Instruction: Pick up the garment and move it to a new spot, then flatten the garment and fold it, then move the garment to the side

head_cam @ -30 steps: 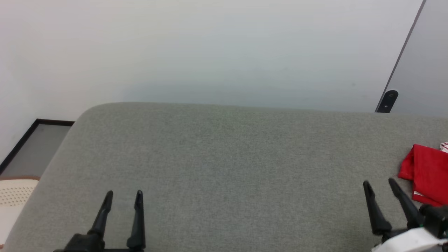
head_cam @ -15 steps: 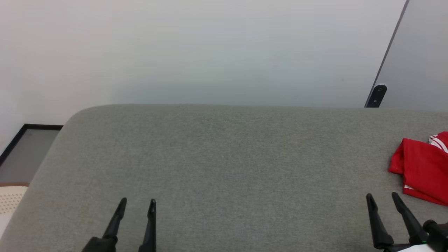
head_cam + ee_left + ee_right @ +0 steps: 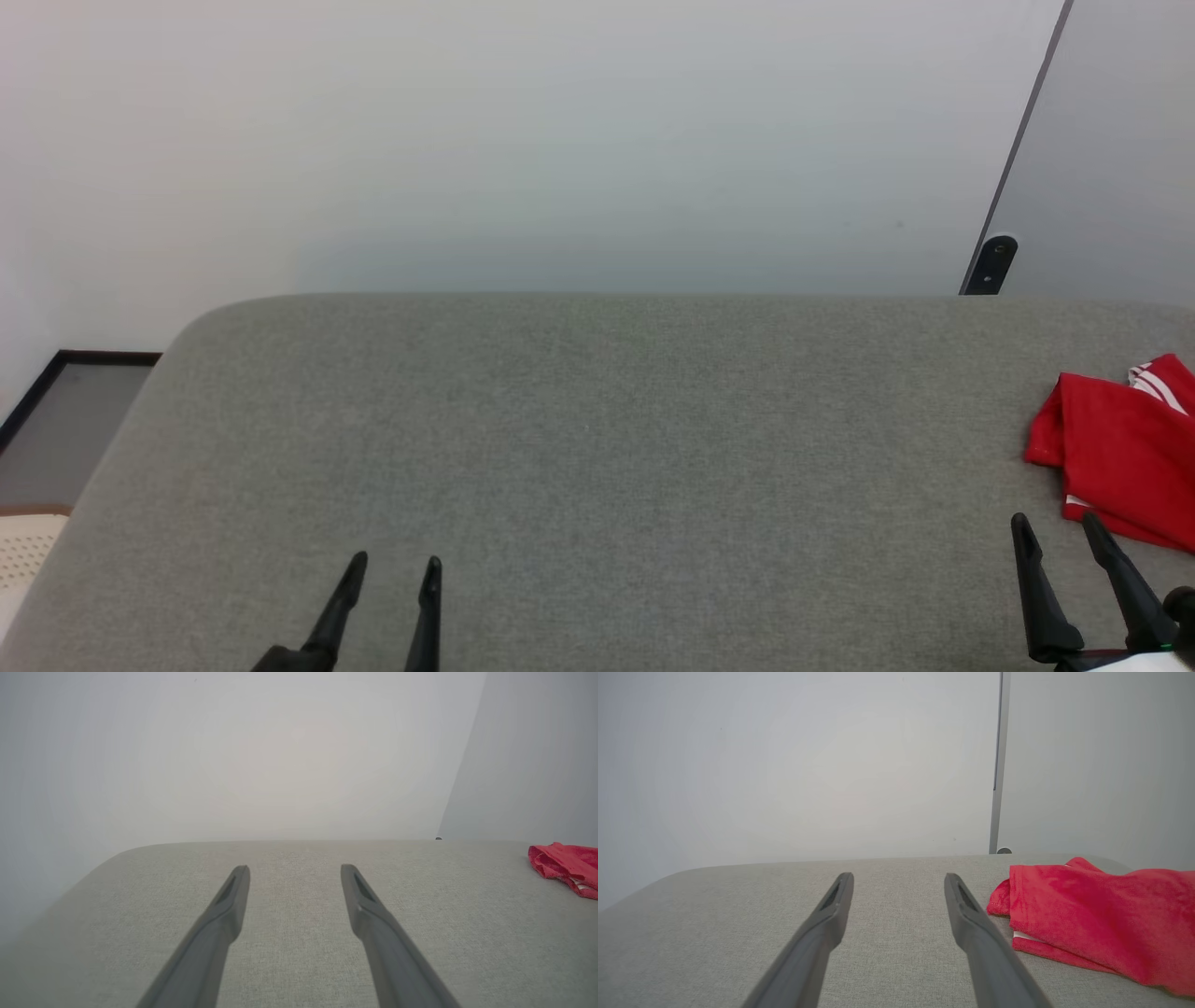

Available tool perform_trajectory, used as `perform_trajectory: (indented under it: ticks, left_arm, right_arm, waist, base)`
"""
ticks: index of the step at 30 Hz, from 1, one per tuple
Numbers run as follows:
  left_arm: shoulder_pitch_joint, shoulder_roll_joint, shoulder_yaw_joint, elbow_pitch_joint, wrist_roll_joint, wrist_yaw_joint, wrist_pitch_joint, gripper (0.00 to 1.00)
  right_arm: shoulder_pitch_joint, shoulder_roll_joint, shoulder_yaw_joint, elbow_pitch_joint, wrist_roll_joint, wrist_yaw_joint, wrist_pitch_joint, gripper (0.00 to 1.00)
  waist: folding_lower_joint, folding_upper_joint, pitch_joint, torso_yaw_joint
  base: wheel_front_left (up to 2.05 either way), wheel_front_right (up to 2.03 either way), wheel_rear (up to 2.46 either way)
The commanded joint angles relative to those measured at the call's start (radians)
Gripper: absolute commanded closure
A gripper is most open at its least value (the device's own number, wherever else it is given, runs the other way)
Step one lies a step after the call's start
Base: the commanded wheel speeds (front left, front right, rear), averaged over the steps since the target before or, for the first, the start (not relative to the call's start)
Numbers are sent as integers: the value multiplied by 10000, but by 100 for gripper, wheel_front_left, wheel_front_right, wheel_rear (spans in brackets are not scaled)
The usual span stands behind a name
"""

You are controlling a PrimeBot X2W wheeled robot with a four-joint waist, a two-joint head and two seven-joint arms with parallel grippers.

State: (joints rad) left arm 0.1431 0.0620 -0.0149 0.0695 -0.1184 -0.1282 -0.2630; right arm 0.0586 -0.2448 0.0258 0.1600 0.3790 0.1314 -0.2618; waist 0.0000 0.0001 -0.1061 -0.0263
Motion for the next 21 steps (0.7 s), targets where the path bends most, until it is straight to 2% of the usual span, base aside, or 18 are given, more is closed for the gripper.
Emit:
perform_trajectory:
  ticks: [1,8,21]
  left_arm:
    - [30,38,-72,35,-116,-30,-15,0]
    - [-68,119,-204,128,-578,-28,-15,0]
    - [-116,203,-28,-92,-745,-30,-15,0]
  right_arm:
    - [88,-57,-44,15,84,-19,-34,0]
    - [81,-118,-62,83,91,-19,-35,0]
    - [30,-155,55,159,166,-19,-35,0]
  waist:
    - [0,-1,-14,-14]
    - [0,-1,-67,-7]
    - [0,-1,-110,124]
  base:
    - [0,0,0]
    - [0,0,0]
    - [0,0,0]
